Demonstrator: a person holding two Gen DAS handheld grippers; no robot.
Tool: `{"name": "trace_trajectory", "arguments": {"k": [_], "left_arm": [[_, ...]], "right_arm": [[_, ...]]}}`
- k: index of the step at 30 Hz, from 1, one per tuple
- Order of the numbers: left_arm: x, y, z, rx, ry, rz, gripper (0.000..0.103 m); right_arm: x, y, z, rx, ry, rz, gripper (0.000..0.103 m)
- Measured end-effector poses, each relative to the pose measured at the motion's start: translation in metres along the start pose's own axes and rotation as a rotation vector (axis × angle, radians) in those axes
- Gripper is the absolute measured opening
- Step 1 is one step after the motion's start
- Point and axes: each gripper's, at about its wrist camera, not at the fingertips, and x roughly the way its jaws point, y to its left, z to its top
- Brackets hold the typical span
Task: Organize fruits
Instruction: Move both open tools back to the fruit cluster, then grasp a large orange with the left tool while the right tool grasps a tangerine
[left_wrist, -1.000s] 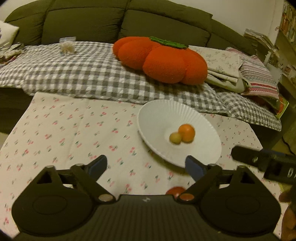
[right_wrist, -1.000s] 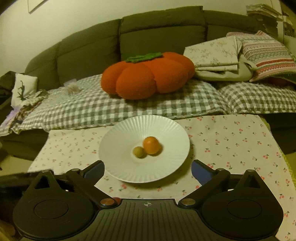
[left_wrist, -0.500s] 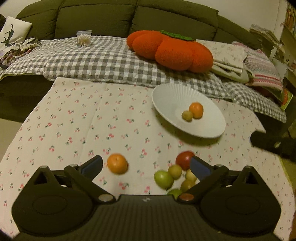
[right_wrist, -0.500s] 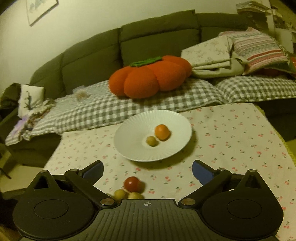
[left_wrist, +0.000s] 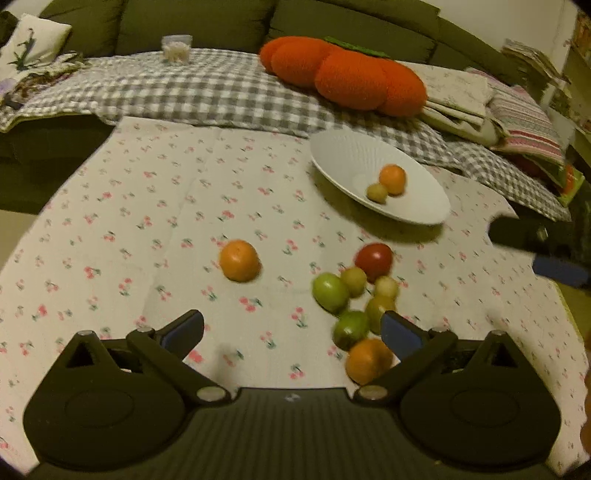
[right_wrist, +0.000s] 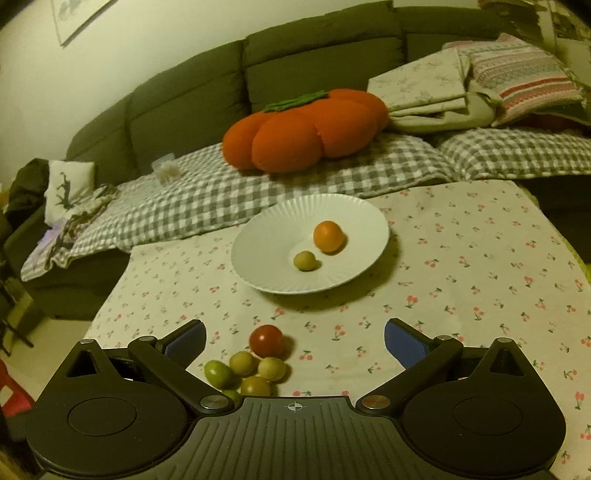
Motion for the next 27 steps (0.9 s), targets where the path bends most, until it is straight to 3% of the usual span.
{"name": "trace_trajectory", "arguments": {"k": [4,11,14,18,20,22,27], "left_arm": [[0.003,-0.016,-0.014,0.070,0.004,-0.039,0.101],[0.017,-0.037,-0.026,0.158,0.001,-0.045,0.097],[0.022,-0.040,-0.028,0.161,0.014,-0.061,0.082],[0.032,-0.044,-0.032,0.182,0.030,-0.076,0.051],[0.035,-0.045,-0.035,0.193,0.020,-0.063,0.047],[0.033,-0.046,-0.035,0.212,0.007,-0.054,0.032],[0.028,-0.032,-0.029,0.137,0.029,-0.088,0.032]], "right_arm": [[0.004,0.001,-0.004,-0.018,0.016,-0.016,0.103],[0.011,0.005,-0.008,-0.027,0.050,0.006,0.103],[0.013,0.001,-0.008,-0.012,0.056,0.001,0.103],[0.015,0.000,-0.008,-0.008,0.064,0.006,0.103],[0.016,0.003,-0.009,-0.022,0.065,0.004,0.102],[0.018,0.004,-0.010,-0.036,0.069,0.001,0.101],[0.020,0.004,-0.012,-0.043,0.072,0.000,0.100]]}}
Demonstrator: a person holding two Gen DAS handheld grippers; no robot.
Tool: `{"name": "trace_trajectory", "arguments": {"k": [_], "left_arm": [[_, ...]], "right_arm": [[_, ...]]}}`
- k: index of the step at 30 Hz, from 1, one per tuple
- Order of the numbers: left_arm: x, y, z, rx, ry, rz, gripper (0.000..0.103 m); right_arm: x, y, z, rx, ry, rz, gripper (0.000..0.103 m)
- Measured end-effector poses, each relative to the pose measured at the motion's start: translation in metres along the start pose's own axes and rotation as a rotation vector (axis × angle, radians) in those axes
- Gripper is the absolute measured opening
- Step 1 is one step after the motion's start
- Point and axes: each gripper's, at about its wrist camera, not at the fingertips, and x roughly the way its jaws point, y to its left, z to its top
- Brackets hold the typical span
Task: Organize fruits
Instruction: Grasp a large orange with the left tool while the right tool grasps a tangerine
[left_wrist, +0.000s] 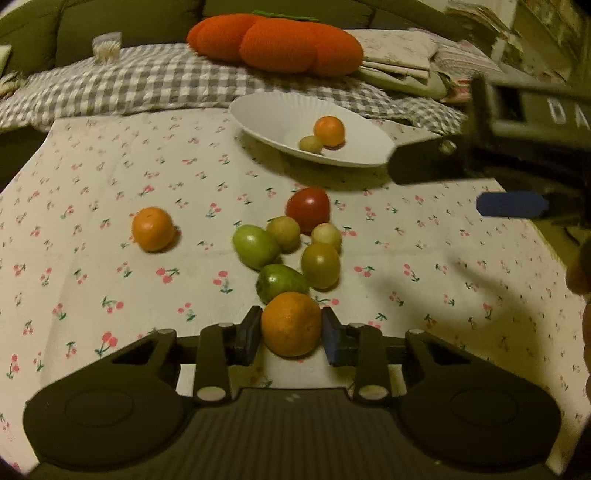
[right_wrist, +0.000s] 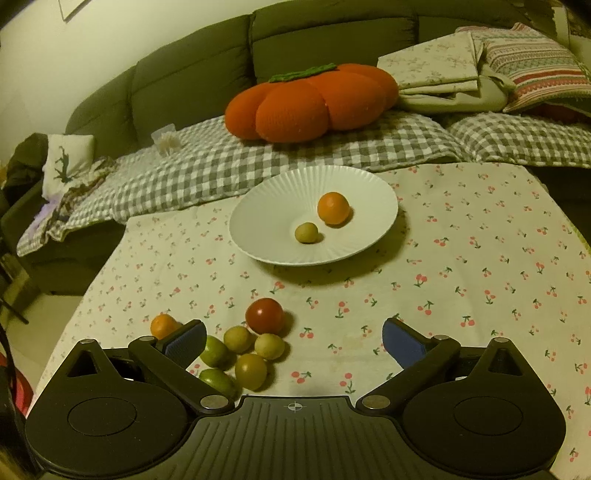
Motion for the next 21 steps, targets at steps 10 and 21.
{"name": "trace_trajectory", "arguments": {"k": [10,21], "left_arm": [[-0.029,0.045,0.005,-0.079,-0.042,0.048,0.031],[-0.051,0.114,0.006,-0.238,-0.049,0.215,0.031]], "right_arm": [[0.011,0.022,-0.007,-0.072,0.016,0.036,0.092],[0.050,0.110,-0.014,-0.323,-0.008,0.173,0.077]]}}
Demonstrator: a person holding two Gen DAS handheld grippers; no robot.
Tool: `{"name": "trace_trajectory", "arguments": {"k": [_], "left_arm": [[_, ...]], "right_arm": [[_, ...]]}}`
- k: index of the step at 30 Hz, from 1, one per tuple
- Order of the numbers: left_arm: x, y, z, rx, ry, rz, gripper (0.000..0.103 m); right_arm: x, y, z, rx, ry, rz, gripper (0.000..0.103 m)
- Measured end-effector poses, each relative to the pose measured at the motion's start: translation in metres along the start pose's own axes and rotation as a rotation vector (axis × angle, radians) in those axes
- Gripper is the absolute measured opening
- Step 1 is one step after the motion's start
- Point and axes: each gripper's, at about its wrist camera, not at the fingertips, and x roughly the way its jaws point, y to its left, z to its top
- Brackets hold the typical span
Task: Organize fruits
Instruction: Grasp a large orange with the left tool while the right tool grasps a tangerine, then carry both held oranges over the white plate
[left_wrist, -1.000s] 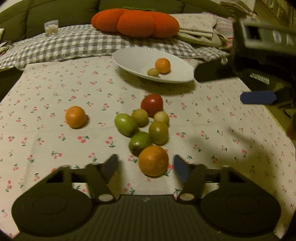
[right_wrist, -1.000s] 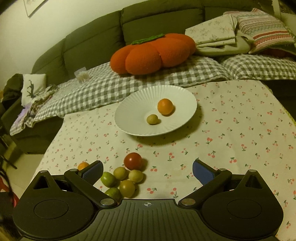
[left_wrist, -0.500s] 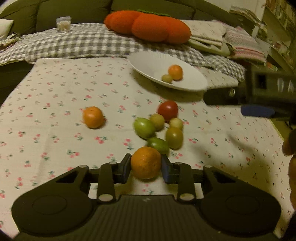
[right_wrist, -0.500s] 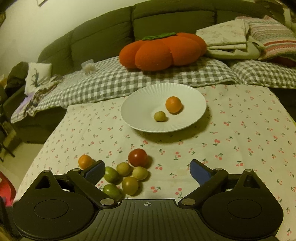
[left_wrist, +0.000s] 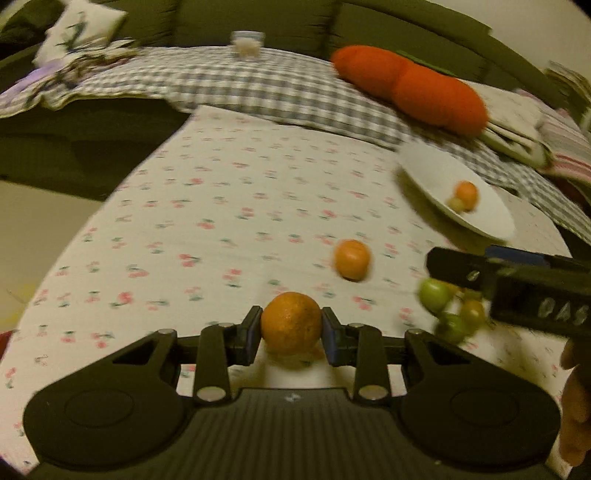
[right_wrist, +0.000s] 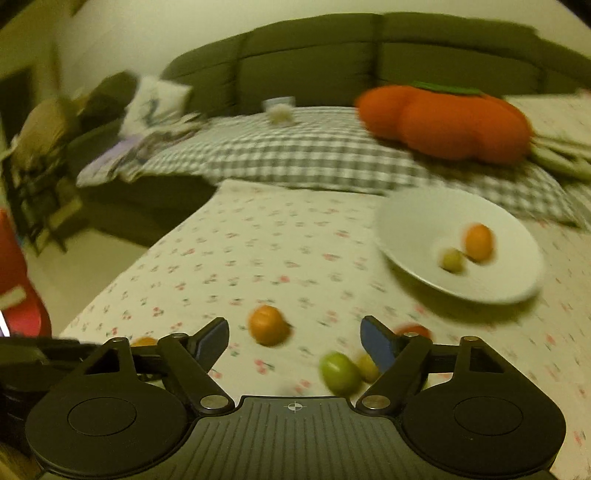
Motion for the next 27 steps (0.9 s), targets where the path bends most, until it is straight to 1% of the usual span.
{"name": "trace_trajectory", "arguments": {"k": [2,3,7,10,11,12,13,14,15,17,18,19,27], "left_arm": [[0.000,0.012,0.003,-0.022,-0.006,0.032,0.031],[0.000,0.017,0.005,-0.034,-0.007,0.045,0.031],[0.003,0.035,0.010,-0.075,0.004,0.079,0.031],[0.005,0.042,0.012,-0.097,0.011,0.084,0.031],[0.005,0.044,0.012,-0.100,0.011,0.084,0.031],[0.006,0.045,0.013,-0.103,0.011,0.084,0.031],[0.005,0.046,0.013,-0.105,0.012,0.084,0.032],[0.005,0.046,0.013,-0.106,0.013,0.083,0.032],[0.005,0.046,0.013,-0.105,0.014,0.083,0.032],[0.006,0.047,0.013,-0.109,0.018,0.080,0.031],[0.006,0.047,0.013,-0.112,0.020,0.078,0.031],[0.007,0.046,0.013,-0.113,0.020,0.076,0.031],[0.004,0.040,0.016,-0.096,0.007,0.075,0.031]], "right_arm": [[0.014,0.009,0.002,-0.030,0.020,0.009,0.076],[0.022,0.012,0.003,-0.041,0.033,0.014,0.074],[0.048,0.016,0.007,-0.066,0.075,0.010,0.070],[0.063,0.019,0.006,-0.093,0.100,-0.015,0.069],[0.068,0.020,0.005,-0.096,0.108,-0.019,0.067],[0.073,0.020,0.005,-0.100,0.116,-0.017,0.063],[0.077,0.021,0.004,-0.105,0.125,-0.016,0.061],[0.081,0.022,0.003,-0.108,0.132,-0.018,0.054],[0.084,0.023,0.002,-0.112,0.141,-0.019,0.046],[0.088,0.025,-0.002,-0.118,0.143,-0.017,0.039],[0.088,0.025,-0.003,-0.124,0.135,-0.016,0.033],[0.087,0.025,-0.002,-0.125,0.134,-0.012,0.031],[0.073,0.021,0.000,-0.096,0.126,-0.014,0.031]]}}
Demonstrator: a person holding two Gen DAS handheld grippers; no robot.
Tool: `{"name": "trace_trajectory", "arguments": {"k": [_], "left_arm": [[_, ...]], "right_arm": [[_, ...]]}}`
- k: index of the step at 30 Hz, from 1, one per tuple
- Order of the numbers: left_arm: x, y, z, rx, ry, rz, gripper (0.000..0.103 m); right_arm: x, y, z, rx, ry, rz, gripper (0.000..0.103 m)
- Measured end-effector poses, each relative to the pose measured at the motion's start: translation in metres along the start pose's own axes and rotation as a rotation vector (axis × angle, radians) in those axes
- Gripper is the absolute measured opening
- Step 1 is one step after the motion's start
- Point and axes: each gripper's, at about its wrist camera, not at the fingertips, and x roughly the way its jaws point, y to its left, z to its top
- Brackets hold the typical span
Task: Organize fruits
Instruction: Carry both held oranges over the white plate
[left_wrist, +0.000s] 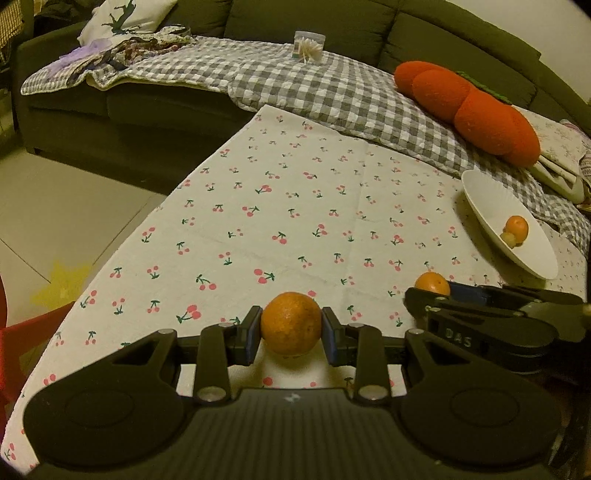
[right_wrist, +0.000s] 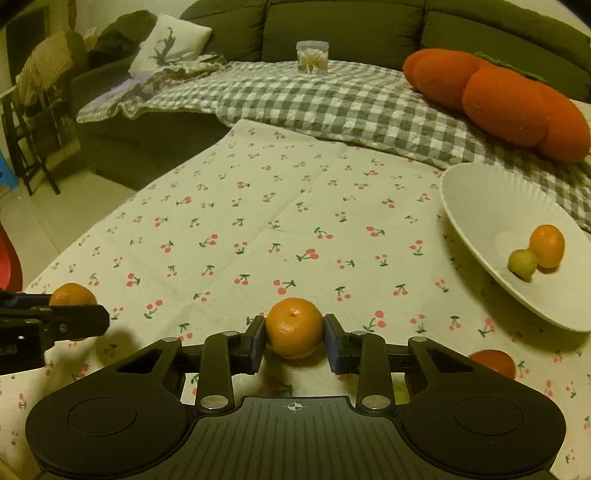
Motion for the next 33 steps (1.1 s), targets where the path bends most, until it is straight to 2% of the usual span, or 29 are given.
{"name": "trace_trajectory", "arguments": {"k": [11,20,33], "left_arm": [[-0.001,-0.011,0.001,0.023,-0.015,0.002,0.031],[-0.005,-0.028,0.007,0.056,-0.033,0.000,0.031],[-0.009,-0.072,0.025,0.126,-0.068,-0.050,0.031]], "right_arm": [[-0.044,-0.015,0.010,0.046,-0.056,0.007,0.031],[-0.072,-0.040,0.012,0.102,-0.060,0.003,0.031],[-0.102,-0.076,0.013,0.161,-0.104,-0.027,0.031]]}}
